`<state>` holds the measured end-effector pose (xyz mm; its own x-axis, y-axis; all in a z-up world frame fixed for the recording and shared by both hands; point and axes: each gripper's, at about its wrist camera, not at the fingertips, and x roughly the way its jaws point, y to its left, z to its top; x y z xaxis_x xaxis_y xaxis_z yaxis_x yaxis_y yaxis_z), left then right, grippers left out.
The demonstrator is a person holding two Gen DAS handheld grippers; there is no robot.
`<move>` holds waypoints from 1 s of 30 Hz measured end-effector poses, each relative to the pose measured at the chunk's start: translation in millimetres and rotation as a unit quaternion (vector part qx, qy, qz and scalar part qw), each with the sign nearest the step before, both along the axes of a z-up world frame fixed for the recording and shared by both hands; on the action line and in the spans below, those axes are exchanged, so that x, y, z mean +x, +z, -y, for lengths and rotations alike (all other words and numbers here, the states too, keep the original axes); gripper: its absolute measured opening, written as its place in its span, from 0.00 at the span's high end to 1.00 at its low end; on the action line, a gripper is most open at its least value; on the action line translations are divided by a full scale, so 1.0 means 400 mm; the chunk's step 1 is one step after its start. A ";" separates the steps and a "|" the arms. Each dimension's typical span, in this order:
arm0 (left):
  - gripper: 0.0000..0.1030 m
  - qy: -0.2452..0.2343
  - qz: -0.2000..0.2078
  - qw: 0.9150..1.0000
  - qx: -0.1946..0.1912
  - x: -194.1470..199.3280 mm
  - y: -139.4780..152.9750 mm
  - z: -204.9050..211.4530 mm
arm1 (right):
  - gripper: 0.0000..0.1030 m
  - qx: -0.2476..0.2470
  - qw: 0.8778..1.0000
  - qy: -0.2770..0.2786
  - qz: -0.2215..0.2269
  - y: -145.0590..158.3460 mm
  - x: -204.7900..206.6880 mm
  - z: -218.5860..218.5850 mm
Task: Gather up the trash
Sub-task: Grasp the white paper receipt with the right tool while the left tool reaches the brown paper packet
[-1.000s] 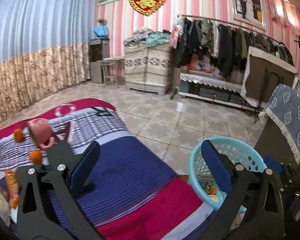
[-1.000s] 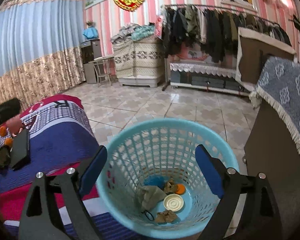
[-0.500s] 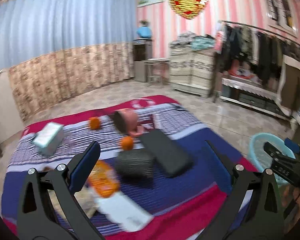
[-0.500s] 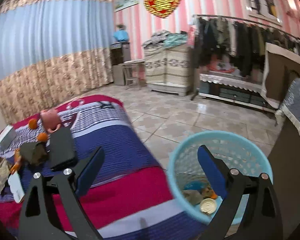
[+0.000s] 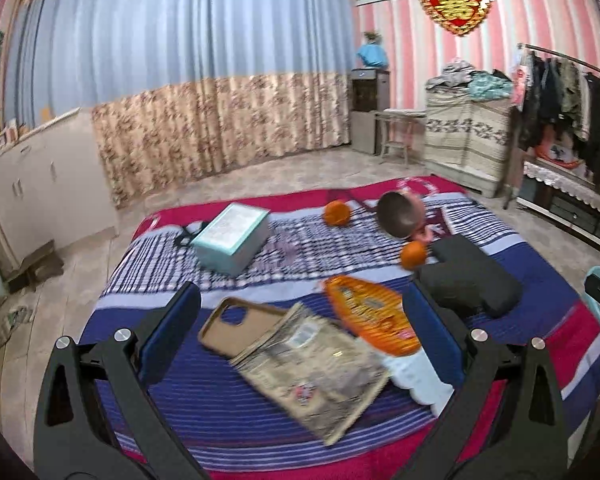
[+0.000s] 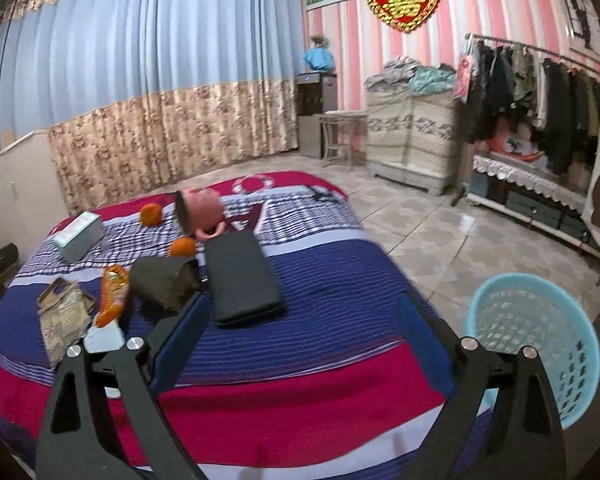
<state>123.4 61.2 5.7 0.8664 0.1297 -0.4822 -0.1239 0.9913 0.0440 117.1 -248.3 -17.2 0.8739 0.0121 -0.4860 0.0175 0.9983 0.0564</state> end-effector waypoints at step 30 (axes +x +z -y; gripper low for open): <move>0.05 0.037 -0.097 0.995 -0.007 -0.010 -0.190 -0.164 | 0.11 -0.044 0.967 0.224 -0.112 -0.161 0.048 -0.378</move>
<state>119.3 126.9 -70.1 0.7456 0.1806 -0.6415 -0.1864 0.9807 0.0594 136.2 -97.1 -81.8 0.6639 0.3149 -0.6783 -0.4156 0.9094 0.0154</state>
